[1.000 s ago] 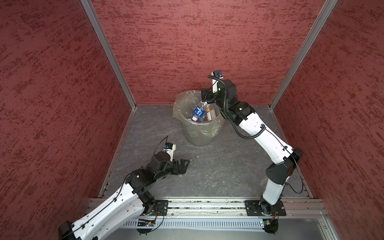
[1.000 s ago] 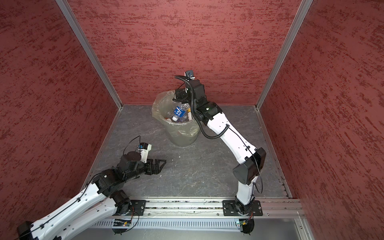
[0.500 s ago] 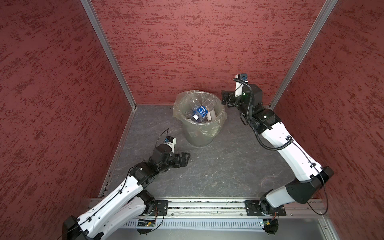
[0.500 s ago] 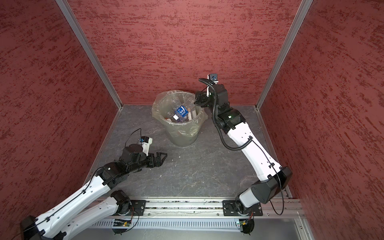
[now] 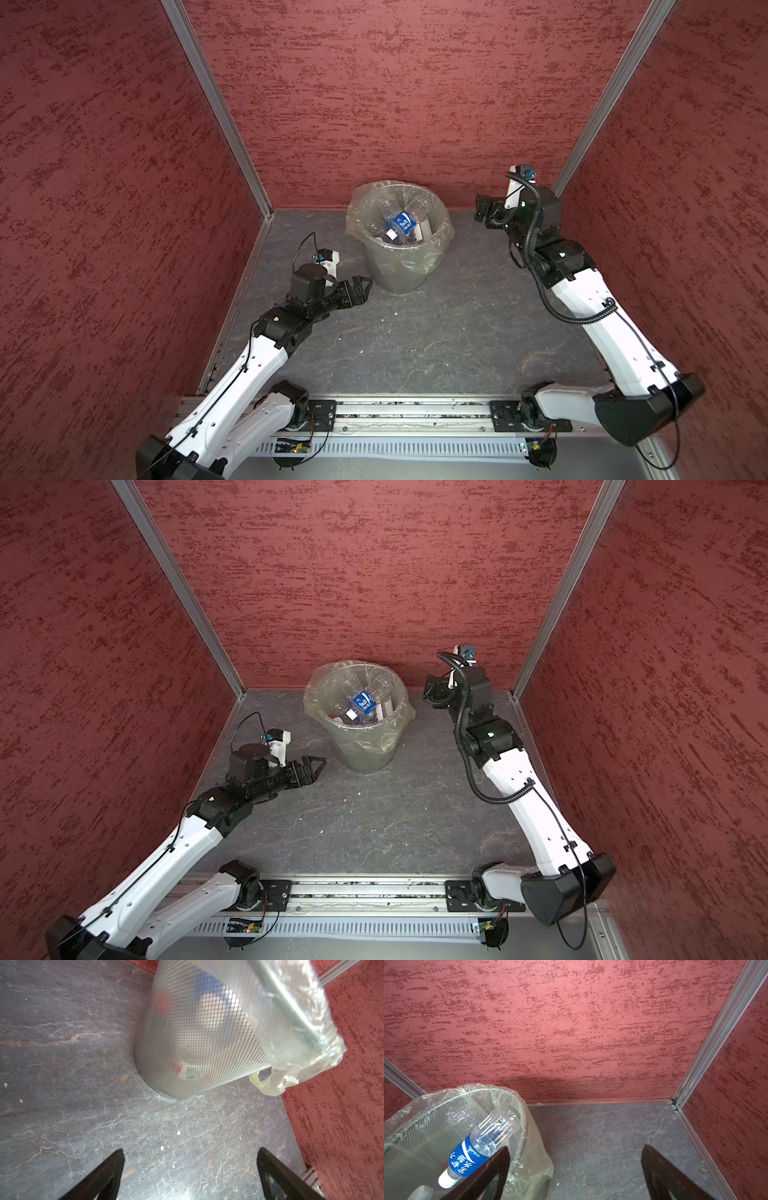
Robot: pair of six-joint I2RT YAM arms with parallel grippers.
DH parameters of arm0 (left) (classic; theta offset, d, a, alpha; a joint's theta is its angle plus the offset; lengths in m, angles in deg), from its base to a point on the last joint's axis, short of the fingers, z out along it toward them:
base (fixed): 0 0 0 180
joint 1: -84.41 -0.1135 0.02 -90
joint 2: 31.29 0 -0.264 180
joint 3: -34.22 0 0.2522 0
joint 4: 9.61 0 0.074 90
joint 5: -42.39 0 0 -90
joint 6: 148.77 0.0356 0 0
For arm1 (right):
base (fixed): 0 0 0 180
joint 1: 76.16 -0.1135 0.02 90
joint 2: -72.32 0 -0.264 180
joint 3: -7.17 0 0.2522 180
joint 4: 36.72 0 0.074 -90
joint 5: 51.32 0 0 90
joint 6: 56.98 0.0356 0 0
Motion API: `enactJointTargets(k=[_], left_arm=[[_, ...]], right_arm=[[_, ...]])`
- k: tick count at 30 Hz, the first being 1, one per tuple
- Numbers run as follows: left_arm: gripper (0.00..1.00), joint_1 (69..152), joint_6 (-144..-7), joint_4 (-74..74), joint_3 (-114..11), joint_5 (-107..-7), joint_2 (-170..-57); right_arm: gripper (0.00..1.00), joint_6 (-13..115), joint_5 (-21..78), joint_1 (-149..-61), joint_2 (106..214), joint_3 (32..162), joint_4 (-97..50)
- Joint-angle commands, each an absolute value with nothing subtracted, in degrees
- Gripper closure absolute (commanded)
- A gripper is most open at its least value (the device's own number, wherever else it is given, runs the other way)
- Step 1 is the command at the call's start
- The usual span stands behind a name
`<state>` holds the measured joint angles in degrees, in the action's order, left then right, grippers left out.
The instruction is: Throw the plastic bottles in the bin
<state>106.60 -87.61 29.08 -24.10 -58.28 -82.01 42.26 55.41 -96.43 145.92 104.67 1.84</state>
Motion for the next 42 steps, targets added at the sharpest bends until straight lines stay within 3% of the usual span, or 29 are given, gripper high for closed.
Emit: enactJointTargets(k=[1,21,34,42], left_arm=[[0.01,104.1,-87.3,27.3,-27.1,-60.6,-83.7],[0.0,98.6,-78.1,28.0,-37.1,-52.9,-90.2],[0.0,97.1,-68.5,4.1,-23.9,-46.0,-89.6],[0.01,92.3,-67.7,2.1,-22.0,-44.0,-90.0]], right_arm=[[0.01,43.8,55.2,-94.6,143.7,101.9,1.2],[0.01,48.7,52.6,-84.3,139.8,88.3,-2.0],[0.01,46.1,51.3,-81.8,137.5,73.6,-18.5],[0.01,42.3,47.2,-81.8,132.6,65.6,-29.1]])
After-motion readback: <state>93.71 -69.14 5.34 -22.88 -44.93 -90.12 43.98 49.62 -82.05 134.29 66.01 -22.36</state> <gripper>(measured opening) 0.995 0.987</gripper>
